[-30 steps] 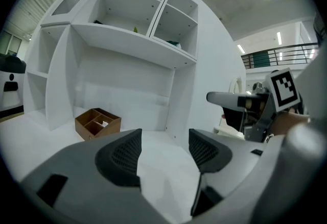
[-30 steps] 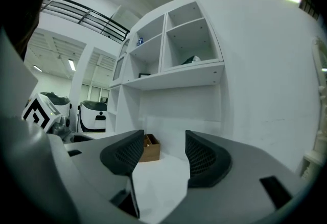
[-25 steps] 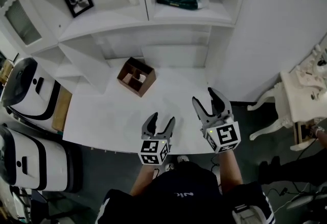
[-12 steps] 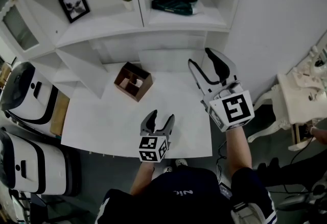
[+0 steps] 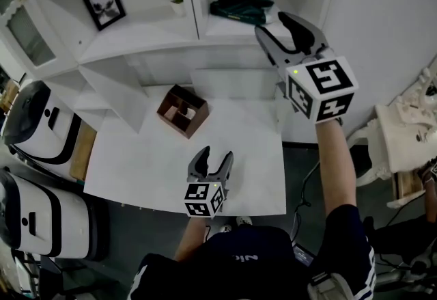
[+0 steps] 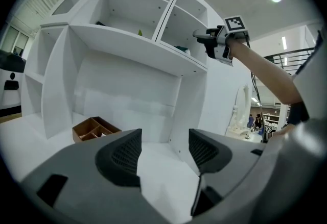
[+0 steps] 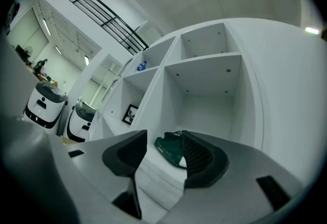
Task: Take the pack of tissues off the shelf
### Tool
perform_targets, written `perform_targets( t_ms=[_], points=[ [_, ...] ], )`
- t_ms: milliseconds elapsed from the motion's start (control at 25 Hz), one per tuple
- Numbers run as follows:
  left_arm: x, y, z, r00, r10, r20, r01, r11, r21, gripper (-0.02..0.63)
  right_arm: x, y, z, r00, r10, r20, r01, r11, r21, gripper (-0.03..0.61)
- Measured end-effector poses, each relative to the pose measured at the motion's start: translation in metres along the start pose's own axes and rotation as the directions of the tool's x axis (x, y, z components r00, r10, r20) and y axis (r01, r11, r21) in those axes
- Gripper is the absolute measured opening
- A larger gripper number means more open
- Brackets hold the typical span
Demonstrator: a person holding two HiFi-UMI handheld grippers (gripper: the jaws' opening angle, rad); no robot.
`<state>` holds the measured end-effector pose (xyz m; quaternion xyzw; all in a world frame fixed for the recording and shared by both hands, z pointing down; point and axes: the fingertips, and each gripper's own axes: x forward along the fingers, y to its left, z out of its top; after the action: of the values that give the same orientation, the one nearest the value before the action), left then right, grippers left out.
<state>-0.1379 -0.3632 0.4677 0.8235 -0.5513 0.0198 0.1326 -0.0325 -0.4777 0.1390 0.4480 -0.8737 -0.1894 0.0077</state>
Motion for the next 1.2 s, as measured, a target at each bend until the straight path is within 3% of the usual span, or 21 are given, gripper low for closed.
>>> perform_targets(
  t_ms=[320, 520, 720, 920, 1080, 1200],
  points=[
    [0.004, 0.006, -0.001, 1.0, -0.018, -0.011, 0.018, 1.0, 0.004, 0.287, 0.055, -0.038, -0.01, 0.988, -0.001, -0.152, -0.002, 1.0, -0.023, 0.238],
    [0.002, 0.008, 0.004, 0.999, -0.046, 0.024, 0.047, 0.999, -0.025, 0.286, 0.082, -0.052, -0.029, 0.967, 0.01, -0.256, -0.019, 0.999, -0.035, 0.247],
    [0.001, 0.019, 0.005, 0.999, -0.024, 0.029, 0.025, 0.999, -0.032, 0.285, 0.099, -0.06, -0.037, 0.944, 0.026, -0.328, -0.049, 0.997, -0.061, 0.244],
    [0.001, 0.034, -0.005, 1.0, 0.007, 0.021, -0.005, 0.994, -0.112, 0.279, 0.106, -0.064, -0.046, 0.929, 0.012, -0.369, -0.049, 0.995, -0.09, 0.132],
    [0.001, 0.038, -0.015, 1.0, 0.023, 0.001, -0.023, 0.991, -0.13, 0.278, 0.109, -0.062, -0.057, 0.913, 0.001, -0.408, -0.063, 0.988, -0.14, 0.017],
    [0.0, 0.04, -0.018, 0.999, 0.032, -0.004, -0.032, 0.99, -0.137, 0.275, 0.111, -0.056, -0.059, 0.905, -0.001, -0.425, -0.09, 0.977, -0.194, 0.011]
  ],
)
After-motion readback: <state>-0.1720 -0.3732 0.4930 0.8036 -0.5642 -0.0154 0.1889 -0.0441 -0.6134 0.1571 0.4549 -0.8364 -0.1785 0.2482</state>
